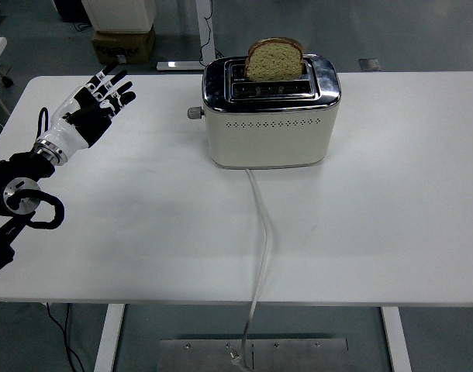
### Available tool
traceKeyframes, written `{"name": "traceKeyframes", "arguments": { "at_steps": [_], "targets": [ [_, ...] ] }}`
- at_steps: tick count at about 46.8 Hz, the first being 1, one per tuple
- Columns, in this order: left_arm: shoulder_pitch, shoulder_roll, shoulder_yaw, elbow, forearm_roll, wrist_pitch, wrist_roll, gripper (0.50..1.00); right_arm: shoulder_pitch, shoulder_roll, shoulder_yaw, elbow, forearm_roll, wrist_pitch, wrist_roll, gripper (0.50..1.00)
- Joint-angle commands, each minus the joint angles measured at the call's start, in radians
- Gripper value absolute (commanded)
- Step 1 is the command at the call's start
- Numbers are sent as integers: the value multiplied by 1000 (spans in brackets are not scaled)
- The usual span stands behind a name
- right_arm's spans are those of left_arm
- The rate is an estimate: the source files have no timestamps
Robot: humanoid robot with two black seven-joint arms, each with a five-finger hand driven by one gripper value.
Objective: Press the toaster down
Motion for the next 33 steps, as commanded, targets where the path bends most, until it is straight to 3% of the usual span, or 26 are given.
{"name": "traceKeyframes", "arguments": {
  "at_steps": [1, 21, 29, 33],
  "targets": [
    [-2, -1, 0, 0, 0, 2, 0, 1000, 0, 0, 0, 0, -1, 0, 0, 1000],
    [7, -13, -2, 0, -48, 0, -6, 1000, 0, 0, 0, 0, -1, 0, 0, 998],
    [4, -12, -12, 0, -63, 3, -60, 1000, 0, 0, 0, 0, -1, 0, 0, 1000],
    [8, -12, -15, 0, -69, 9, -61, 1000, 0, 0, 1, 0, -1, 0, 0, 1000]
  ]
}}
